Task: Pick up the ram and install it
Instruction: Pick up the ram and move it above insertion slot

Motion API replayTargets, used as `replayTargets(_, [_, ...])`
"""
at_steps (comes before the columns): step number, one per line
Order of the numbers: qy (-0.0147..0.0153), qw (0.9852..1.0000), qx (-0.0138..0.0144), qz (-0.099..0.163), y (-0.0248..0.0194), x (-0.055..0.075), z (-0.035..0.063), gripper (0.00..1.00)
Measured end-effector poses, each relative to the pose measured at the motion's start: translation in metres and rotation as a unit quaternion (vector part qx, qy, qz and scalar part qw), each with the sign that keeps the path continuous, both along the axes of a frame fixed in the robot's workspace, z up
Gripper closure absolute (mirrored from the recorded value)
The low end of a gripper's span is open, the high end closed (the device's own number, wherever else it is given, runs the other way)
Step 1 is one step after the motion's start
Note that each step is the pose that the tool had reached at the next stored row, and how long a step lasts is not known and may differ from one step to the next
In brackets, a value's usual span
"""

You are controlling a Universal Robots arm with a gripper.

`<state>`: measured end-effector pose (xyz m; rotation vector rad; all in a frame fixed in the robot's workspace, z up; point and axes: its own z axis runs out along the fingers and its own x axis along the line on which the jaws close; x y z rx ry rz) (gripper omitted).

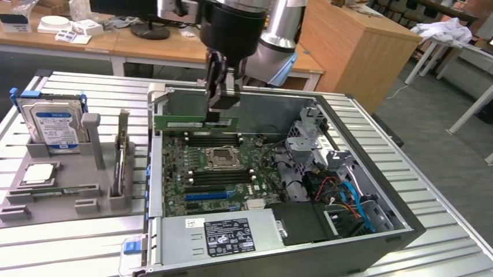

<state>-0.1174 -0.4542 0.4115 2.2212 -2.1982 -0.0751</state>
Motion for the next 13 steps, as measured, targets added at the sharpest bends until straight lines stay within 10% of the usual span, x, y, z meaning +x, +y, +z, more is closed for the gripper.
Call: replayTargets(13, [0.0000,1.0000,0.0000,0.000,0.0000,0.034,-0.0002,0.88])
